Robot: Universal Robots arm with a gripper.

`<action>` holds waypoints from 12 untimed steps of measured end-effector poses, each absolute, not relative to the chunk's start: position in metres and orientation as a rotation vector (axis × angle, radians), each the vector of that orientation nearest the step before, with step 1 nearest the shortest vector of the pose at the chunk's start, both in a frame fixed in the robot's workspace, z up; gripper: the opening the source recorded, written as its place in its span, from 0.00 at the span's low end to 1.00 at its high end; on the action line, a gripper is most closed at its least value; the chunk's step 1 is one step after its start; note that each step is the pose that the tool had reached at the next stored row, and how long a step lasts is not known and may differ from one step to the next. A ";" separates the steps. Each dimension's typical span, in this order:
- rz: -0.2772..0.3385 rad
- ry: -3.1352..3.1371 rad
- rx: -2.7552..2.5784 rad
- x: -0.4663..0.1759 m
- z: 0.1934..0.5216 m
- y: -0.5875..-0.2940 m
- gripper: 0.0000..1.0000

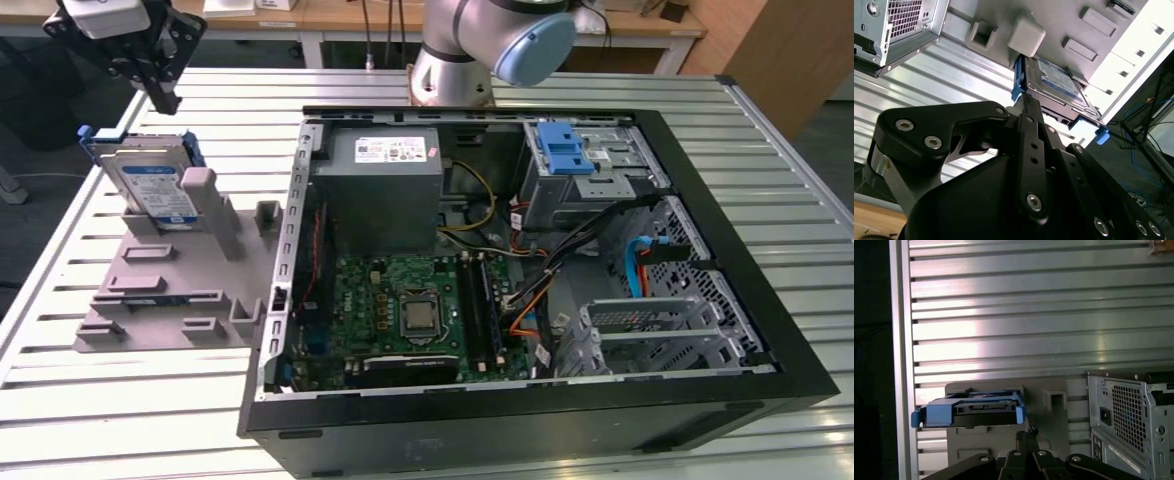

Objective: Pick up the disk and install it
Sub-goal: 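Reach for the disk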

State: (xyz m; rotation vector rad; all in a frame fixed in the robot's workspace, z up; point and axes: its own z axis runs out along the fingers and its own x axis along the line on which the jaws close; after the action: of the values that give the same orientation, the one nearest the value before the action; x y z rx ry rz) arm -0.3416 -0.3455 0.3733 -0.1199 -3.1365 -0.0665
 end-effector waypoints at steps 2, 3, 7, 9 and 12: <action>-0.067 -3.136 -0.120 -0.343 0.373 -0.345 0.11; -0.067 -3.136 -0.120 -0.343 0.373 -0.345 0.11; -0.067 -3.136 -0.120 -0.345 0.373 -0.344 0.11; -0.067 -3.136 -0.120 -0.347 0.373 -0.344 0.11; -0.067 -3.137 -0.120 -0.353 0.373 -0.343 0.11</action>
State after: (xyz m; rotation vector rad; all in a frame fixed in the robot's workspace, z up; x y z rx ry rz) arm -0.3532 -0.3429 0.3730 -0.1198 -3.1365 -0.0666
